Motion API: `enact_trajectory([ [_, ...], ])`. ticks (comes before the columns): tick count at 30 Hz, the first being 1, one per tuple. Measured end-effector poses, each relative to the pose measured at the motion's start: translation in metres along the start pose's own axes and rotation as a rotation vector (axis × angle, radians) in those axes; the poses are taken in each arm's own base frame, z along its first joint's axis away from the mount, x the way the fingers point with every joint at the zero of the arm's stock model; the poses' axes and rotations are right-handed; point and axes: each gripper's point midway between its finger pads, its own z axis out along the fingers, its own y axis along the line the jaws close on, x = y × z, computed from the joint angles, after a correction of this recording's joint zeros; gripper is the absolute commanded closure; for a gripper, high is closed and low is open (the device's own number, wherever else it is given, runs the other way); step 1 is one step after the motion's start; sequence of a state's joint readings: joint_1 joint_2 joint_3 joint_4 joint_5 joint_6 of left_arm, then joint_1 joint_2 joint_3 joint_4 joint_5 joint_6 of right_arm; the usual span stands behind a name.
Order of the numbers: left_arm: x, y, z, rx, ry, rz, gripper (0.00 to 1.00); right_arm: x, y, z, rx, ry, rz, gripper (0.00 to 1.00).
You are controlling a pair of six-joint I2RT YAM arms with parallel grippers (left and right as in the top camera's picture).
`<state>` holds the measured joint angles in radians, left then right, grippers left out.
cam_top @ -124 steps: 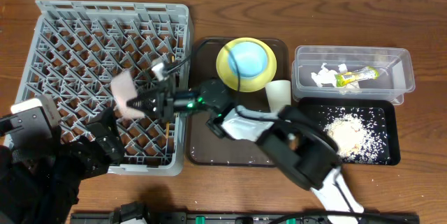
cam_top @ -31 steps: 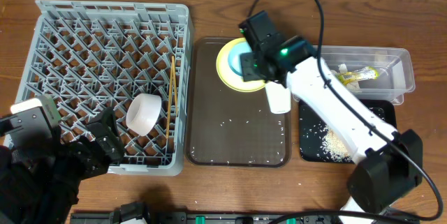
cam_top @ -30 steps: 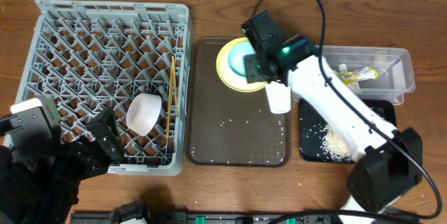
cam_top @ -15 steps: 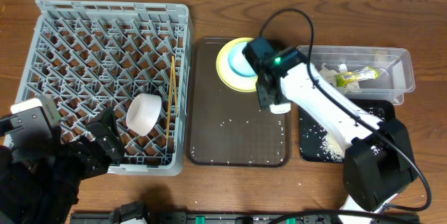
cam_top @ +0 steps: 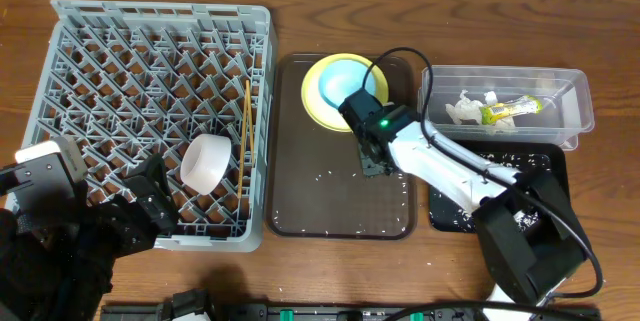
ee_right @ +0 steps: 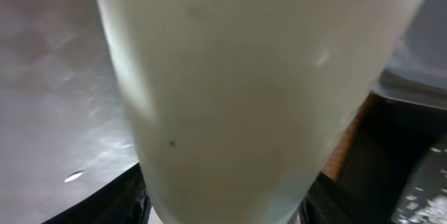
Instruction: Sort waste into correct bins and load items into the dishwasher
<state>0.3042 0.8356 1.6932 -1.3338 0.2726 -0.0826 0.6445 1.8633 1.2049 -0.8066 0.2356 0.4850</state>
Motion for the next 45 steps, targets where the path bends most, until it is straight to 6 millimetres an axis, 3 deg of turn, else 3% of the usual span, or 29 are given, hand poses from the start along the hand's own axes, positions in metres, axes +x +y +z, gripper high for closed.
enact_trajectory([
  [5,0.0,0.0,0.0,0.0,0.0,0.0,0.03,0.007,0.04,-0.006,-0.111,-0.012,-0.136,0.42],
  [10,0.0,0.0,0.0,0.0,0.0,0.0,0.03,0.035,0.069,-0.015,-0.139,0.018,-0.295,0.47],
  [15,0.0,0.0,0.0,0.0,0.0,0.0,0.03,0.049,0.08,-0.021,-0.18,0.051,-0.324,0.61],
  [25,0.0,0.0,0.0,0.0,0.0,0.0,0.03,0.041,0.071,-0.06,-0.213,-0.026,-0.328,0.5],
  [30,0.0,0.0,0.0,0.0,0.0,0.0,0.03,0.028,0.074,-0.079,-0.253,-0.11,-0.321,0.44],
  [34,0.0,0.0,0.0,-0.001,0.0,0.0,0.03,0.0,0.086,-0.113,-0.339,-0.279,-0.306,0.48],
  [39,0.0,0.0,0.0,-0.002,0.0,0.0,0.03,-0.037,0.104,-0.151,-0.444,-0.483,-0.271,0.44],
  [42,0.0,0.0,0.0,-0.002,0.0,0.0,0.03,-0.048,0.116,-0.157,-0.49,-0.532,-0.265,0.44],
  [45,0.0,0.0,0.0,-0.003,0.0,0.0,0.03,-0.054,0.136,-0.149,-0.538,-0.542,-0.277,0.43],
])
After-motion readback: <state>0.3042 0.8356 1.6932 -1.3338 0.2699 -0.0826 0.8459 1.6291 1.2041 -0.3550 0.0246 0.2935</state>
